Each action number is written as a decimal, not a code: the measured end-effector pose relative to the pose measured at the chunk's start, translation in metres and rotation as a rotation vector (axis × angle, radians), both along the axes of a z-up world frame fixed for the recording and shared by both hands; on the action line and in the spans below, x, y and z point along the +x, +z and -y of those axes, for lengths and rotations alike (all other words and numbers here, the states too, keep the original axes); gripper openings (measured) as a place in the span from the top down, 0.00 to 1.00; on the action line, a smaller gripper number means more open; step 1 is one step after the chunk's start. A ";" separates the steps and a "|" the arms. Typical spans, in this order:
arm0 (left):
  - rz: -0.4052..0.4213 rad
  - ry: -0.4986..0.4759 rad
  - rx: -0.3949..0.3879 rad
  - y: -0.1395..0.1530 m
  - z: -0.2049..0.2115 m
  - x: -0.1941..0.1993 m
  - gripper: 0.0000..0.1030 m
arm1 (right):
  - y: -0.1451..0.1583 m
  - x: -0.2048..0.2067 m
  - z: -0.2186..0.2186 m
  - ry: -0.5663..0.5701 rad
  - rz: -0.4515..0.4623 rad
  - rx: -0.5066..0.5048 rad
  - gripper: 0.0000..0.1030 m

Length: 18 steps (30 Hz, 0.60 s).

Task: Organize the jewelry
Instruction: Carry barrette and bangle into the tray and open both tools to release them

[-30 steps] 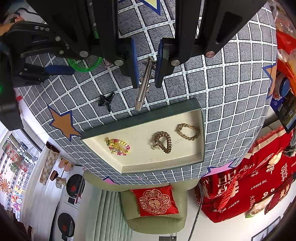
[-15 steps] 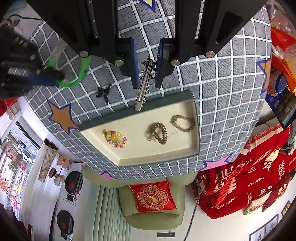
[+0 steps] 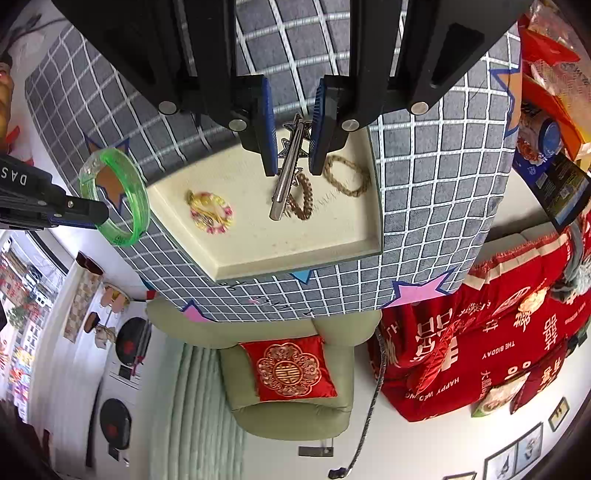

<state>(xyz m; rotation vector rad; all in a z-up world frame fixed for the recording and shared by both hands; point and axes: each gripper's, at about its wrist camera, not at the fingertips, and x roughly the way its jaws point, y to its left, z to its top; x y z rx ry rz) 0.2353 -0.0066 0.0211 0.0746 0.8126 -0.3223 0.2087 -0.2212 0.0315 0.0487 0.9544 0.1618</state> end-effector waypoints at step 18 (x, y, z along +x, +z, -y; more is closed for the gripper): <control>-0.089 0.073 0.039 -0.061 0.029 0.084 0.73 | -0.059 0.112 0.010 -0.069 -0.078 0.055 0.93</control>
